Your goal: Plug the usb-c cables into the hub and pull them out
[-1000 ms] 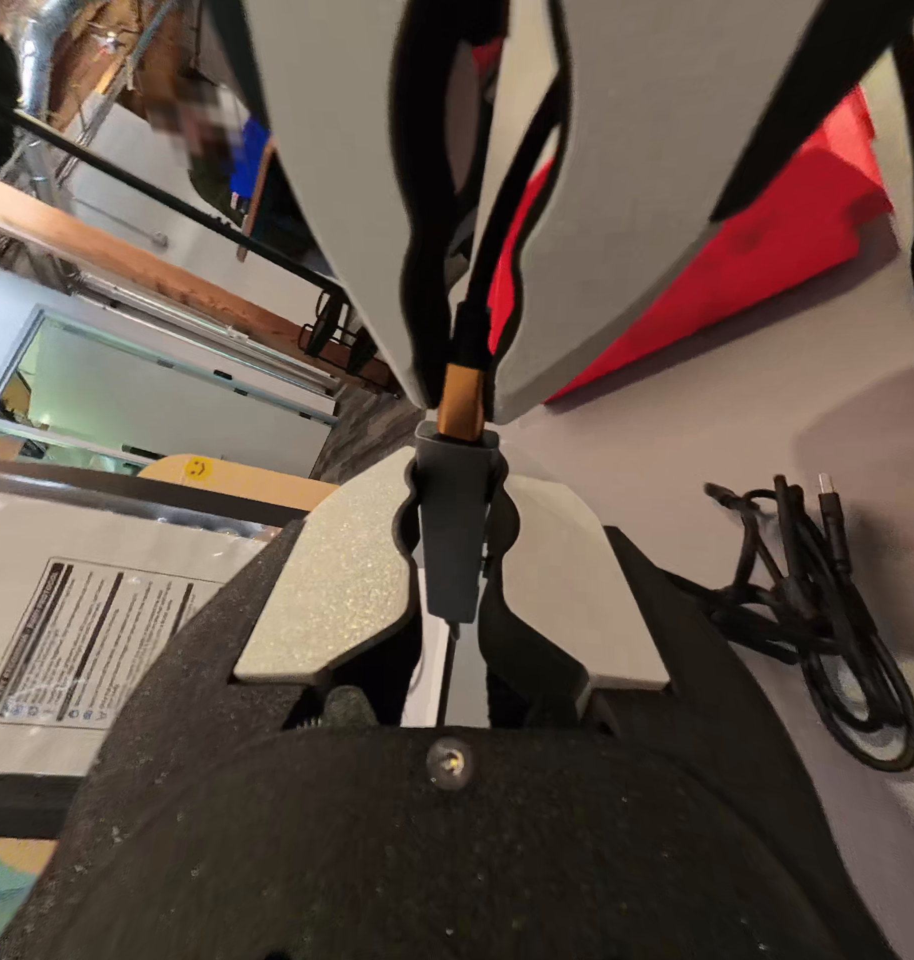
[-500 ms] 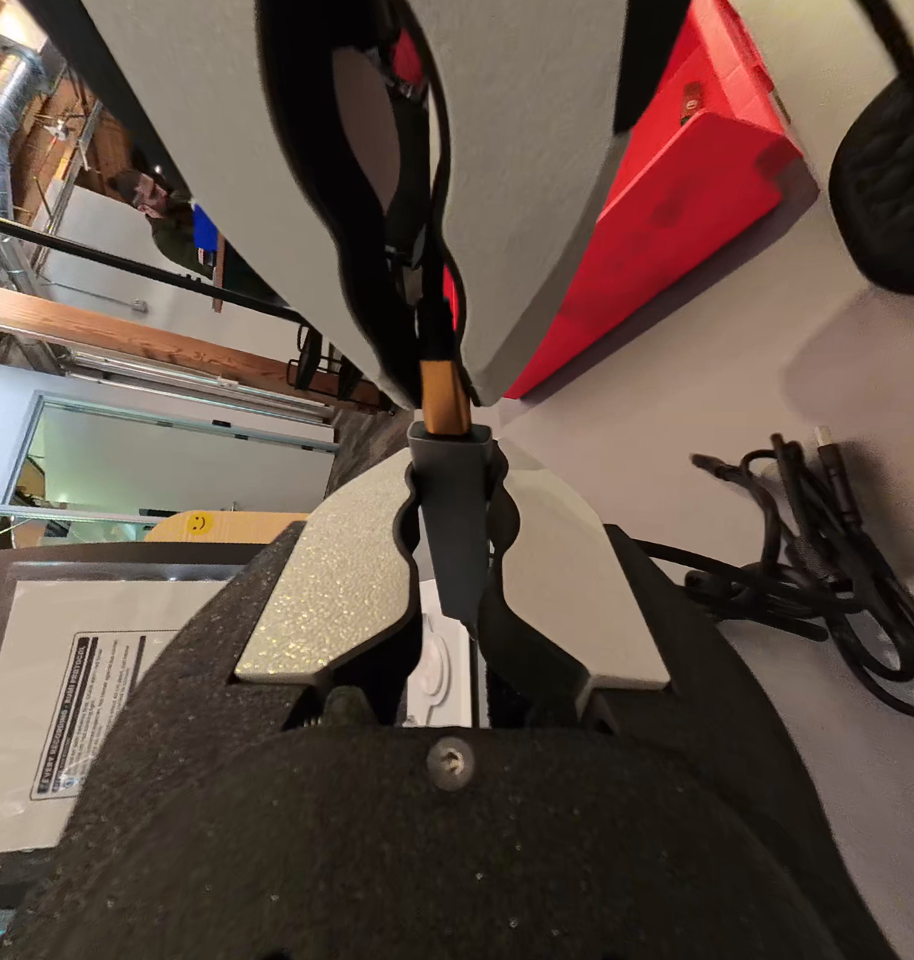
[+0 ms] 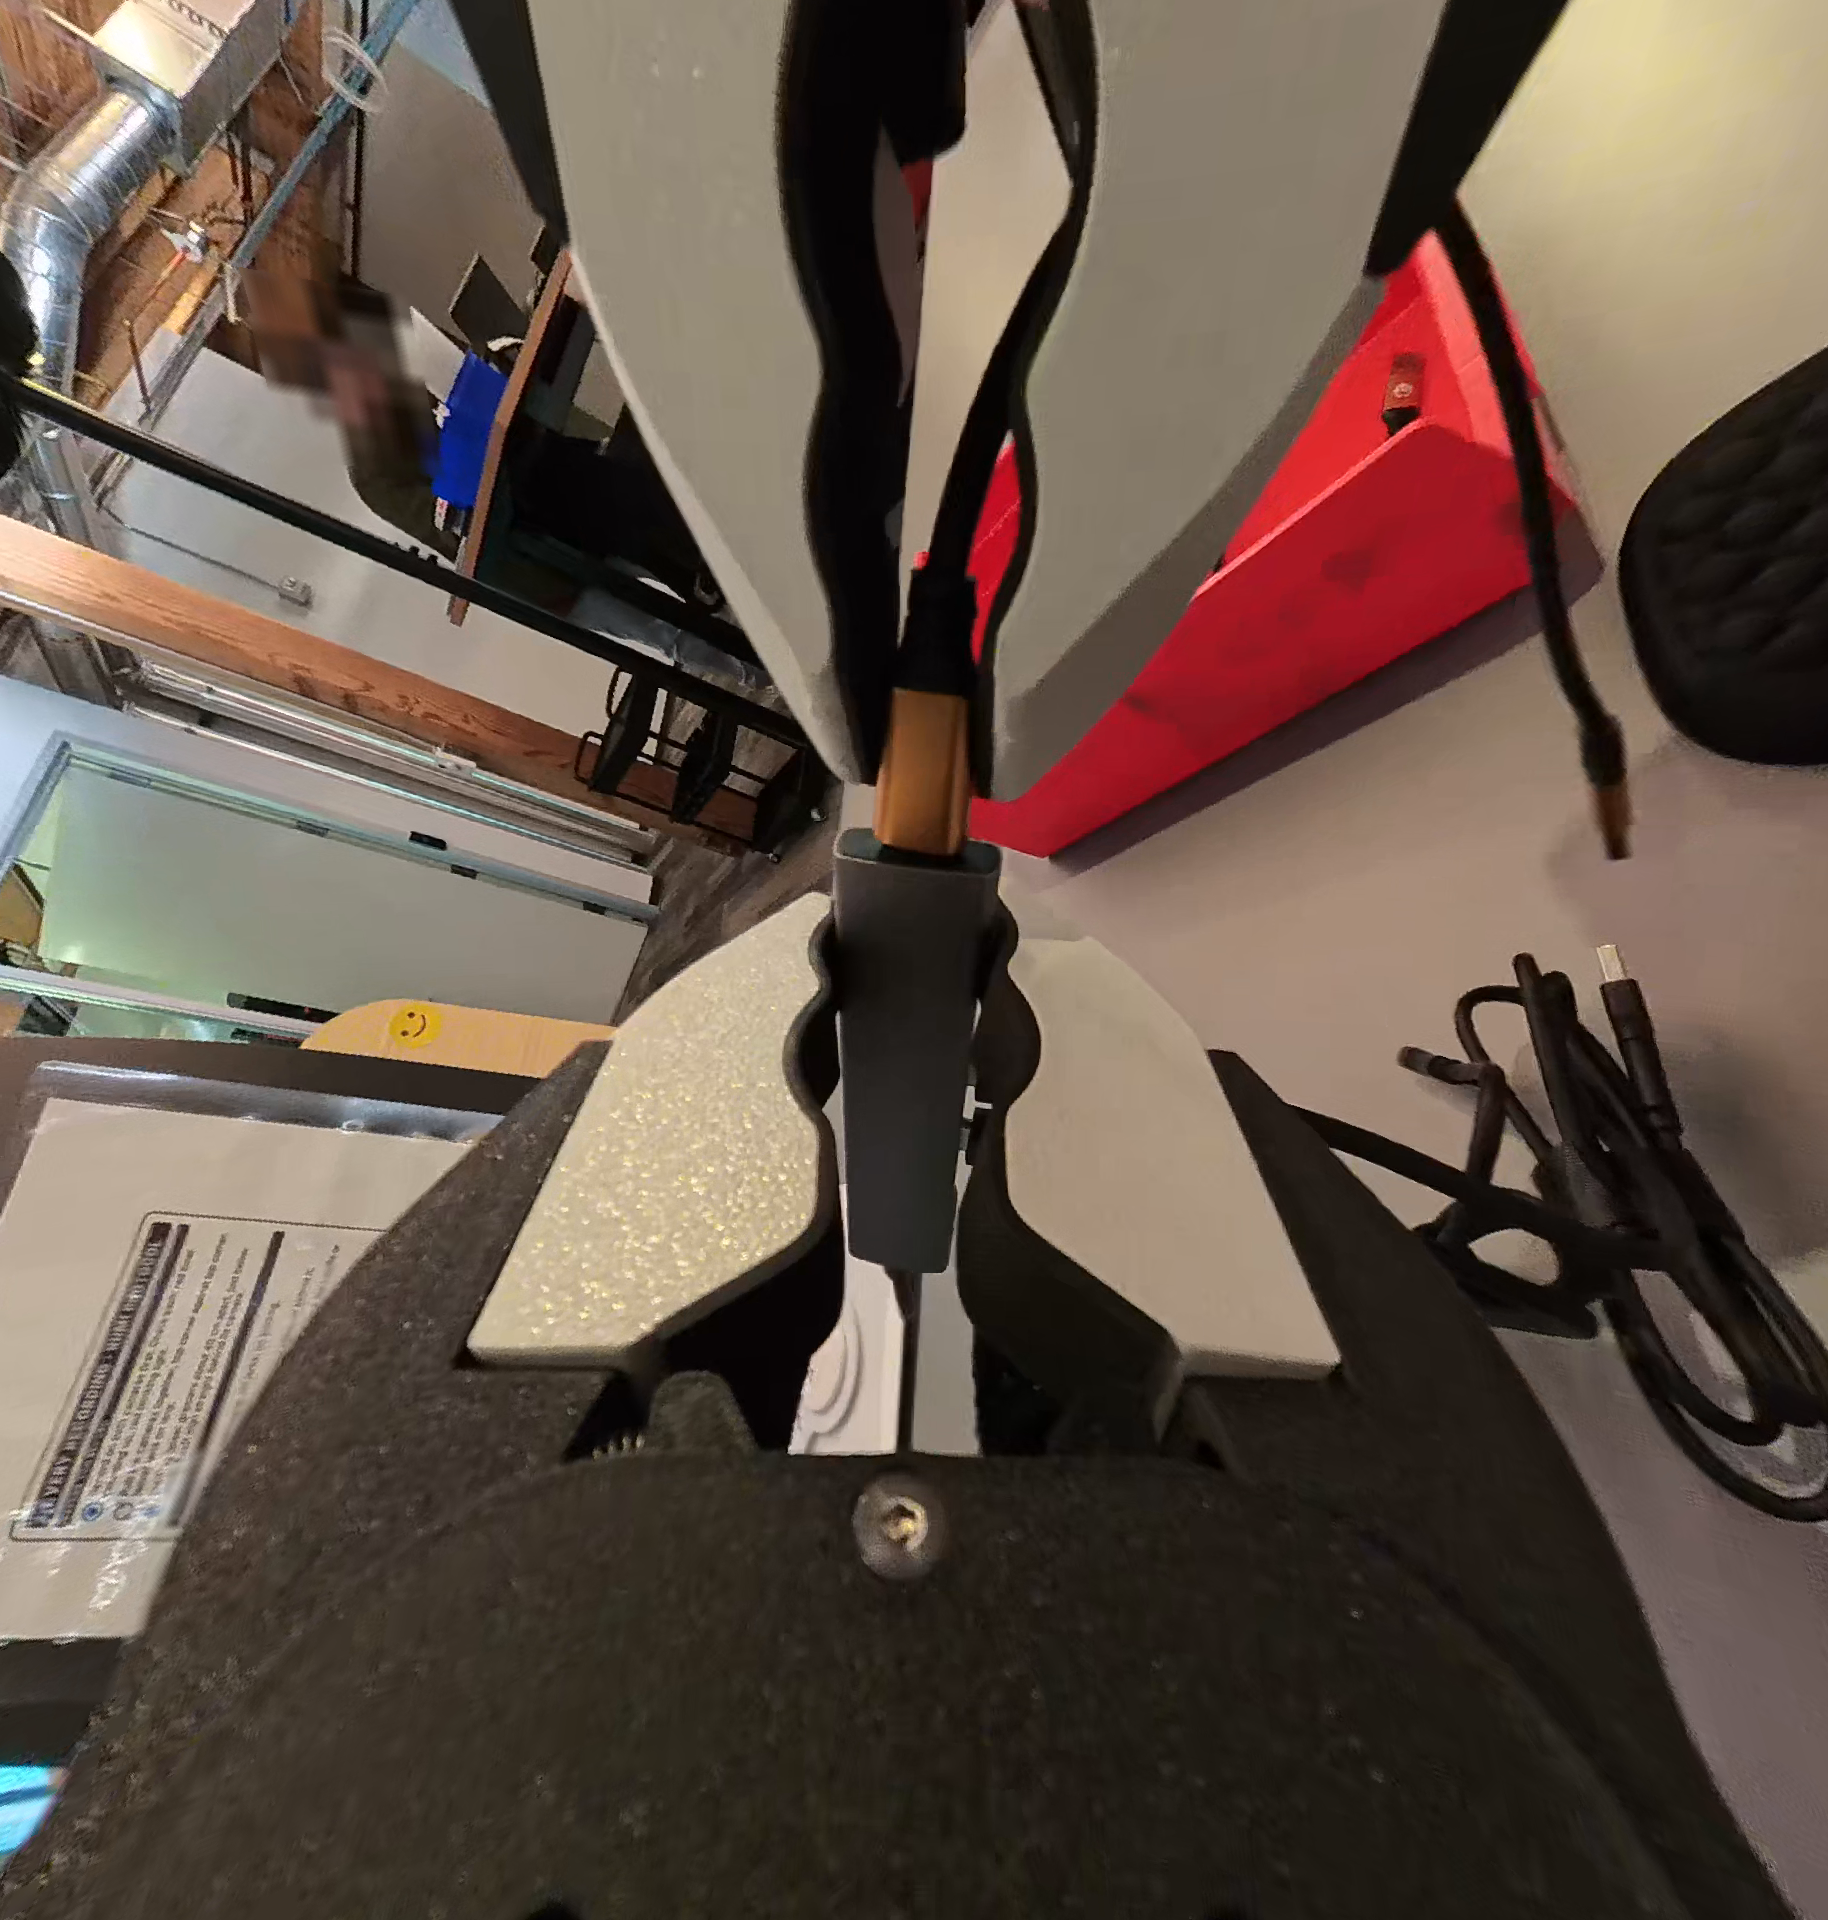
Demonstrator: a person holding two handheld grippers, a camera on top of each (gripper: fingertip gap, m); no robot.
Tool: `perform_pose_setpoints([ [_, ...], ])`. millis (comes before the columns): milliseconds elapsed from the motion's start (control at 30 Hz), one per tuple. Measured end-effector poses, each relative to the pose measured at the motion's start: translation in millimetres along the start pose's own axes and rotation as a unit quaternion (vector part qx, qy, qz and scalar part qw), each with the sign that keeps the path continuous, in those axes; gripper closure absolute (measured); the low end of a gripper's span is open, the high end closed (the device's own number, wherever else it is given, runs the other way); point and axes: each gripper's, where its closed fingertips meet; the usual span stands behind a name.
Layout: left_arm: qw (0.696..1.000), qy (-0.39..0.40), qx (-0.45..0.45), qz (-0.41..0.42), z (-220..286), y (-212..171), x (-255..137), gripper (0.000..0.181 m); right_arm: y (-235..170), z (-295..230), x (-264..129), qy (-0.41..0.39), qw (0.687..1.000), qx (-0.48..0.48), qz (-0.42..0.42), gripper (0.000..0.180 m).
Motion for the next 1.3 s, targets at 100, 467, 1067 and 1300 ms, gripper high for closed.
perform_pose_setpoints([
  [100,1.0,-0.011,-0.009,-0.009,3.3,1.5,-1.1,0.159,1.0,-2.0,-1.0,0.02,0.999,0.028,0.018,0.166],
  [467,0.995,-0.032,-0.089,0.033,-7.7,10.7,-19.3,0.16,26.5,15.4,-15.0,-0.049,0.988,-0.024,0.143,0.16],
  [1067,0.997,-0.044,-0.057,-0.004,5.5,2.3,-3.9,0.16,20.8,2.3,7.3,-0.003,0.995,-0.015,0.102,0.164],
  [1300,0.996,-0.036,-0.076,0.034,1.1,5.2,-3.9,0.158,21.5,4.5,7.3,0.007,0.995,-0.004,0.101,0.166],
])
Point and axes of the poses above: each gripper's, where its closed fingertips meet, x out along the fingers, y out of its top, z = x × y across the jaws, and after that the axes turned 1 degree about -x, right-handed
